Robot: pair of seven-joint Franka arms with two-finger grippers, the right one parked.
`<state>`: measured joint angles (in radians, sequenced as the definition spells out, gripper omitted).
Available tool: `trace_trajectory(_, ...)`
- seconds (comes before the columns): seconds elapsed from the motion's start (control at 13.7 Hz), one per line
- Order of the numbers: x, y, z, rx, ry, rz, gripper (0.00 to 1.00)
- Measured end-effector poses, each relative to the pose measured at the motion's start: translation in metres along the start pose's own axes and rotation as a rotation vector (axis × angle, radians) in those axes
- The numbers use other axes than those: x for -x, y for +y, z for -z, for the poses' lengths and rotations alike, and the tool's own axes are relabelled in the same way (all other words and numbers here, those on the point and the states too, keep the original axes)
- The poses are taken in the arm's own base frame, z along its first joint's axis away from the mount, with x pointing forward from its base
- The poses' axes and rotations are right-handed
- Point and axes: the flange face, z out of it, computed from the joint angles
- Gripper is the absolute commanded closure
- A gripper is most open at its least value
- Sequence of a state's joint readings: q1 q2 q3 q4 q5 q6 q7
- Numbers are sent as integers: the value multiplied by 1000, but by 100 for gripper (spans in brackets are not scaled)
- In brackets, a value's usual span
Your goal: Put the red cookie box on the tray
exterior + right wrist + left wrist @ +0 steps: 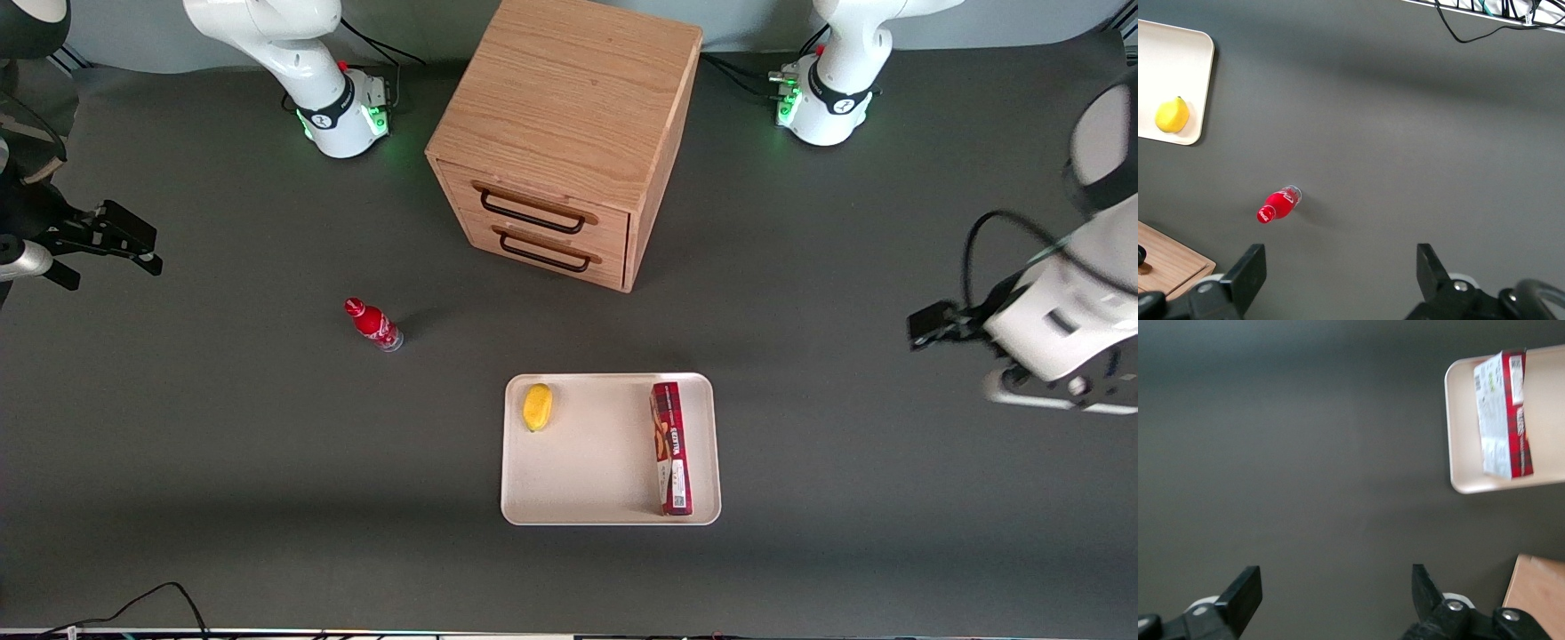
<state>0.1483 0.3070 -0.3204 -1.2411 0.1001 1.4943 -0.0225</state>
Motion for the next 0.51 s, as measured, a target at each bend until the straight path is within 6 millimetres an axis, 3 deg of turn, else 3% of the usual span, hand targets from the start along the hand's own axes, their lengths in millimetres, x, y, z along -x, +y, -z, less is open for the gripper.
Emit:
trace_trajectory(0.22,44,-39,42,2,-20,-22,0)
trace_trajectory(0.51,79,-44,72,-6,-48,-57,0)
